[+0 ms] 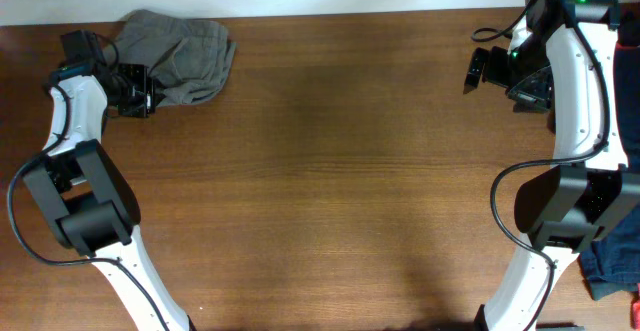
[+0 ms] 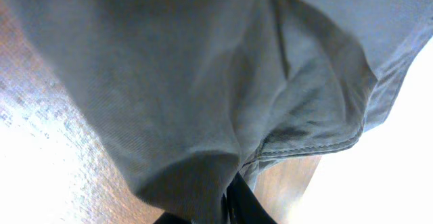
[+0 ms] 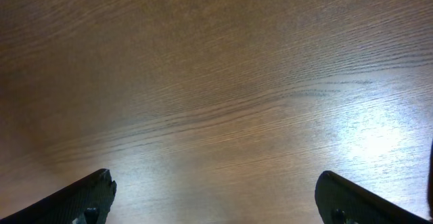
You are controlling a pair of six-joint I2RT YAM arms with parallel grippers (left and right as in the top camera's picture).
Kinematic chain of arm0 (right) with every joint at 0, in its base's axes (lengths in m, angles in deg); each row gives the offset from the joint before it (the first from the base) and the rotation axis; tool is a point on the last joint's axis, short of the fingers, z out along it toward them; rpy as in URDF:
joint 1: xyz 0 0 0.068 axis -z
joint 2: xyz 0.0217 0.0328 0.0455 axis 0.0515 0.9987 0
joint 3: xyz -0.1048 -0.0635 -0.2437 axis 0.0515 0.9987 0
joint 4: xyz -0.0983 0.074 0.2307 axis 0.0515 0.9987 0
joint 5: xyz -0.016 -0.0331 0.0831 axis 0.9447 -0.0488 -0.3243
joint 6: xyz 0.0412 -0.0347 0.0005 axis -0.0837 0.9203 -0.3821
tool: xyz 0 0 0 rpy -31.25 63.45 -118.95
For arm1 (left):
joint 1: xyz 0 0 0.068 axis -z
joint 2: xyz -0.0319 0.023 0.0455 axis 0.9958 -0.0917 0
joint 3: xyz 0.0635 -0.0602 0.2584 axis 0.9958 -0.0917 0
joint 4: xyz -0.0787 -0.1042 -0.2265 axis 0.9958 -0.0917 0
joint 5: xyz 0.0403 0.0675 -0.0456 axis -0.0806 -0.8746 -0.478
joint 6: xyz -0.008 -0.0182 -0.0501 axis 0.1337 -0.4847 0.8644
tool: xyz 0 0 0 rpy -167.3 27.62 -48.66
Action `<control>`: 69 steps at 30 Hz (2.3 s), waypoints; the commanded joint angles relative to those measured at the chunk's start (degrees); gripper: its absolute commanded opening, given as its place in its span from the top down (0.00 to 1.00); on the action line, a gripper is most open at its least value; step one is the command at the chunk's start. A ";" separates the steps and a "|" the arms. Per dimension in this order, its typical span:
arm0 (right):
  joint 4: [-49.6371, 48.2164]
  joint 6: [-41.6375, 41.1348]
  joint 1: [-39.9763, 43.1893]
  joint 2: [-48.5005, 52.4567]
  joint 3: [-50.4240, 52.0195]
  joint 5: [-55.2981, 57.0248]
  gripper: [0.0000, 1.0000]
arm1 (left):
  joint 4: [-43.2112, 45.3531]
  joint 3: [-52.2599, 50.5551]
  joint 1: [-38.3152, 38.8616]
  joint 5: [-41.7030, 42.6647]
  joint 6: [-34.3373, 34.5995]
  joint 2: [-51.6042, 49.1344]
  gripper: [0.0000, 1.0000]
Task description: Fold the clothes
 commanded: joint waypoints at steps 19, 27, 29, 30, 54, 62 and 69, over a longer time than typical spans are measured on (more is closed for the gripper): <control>0.48 0.66 0.13 0.33 0.20 -1.16 0.01 | 9.11 -0.09 8.15 -3.08 -8.55 1.73 0.26; 0.66 0.81 0.13 0.33 0.20 -1.18 0.01 | 6.29 -0.07 8.02 -3.08 -20.00 1.97 0.01; 0.68 0.81 0.13 0.33 0.20 -1.16 0.01 | 5.38 -0.07 7.93 -3.13 -23.47 2.60 0.01; 0.70 0.81 0.15 0.33 0.20 -1.16 0.01 | 4.96 -0.07 7.93 -3.10 -24.87 3.04 0.01; 0.74 0.81 0.09 0.33 0.20 -1.18 0.01 | 4.42 -0.04 8.74 -31.65 -43.69 8.72 0.97; 0.83 0.81 0.09 0.33 0.20 -1.18 0.01 | 5.92 -0.04 8.74 -31.54 -43.69 1.64 0.97; 0.81 0.81 0.09 0.33 0.20 -1.16 0.01 | 3.26 -0.07 8.74 -29.59 -46.31 -2.05 1.00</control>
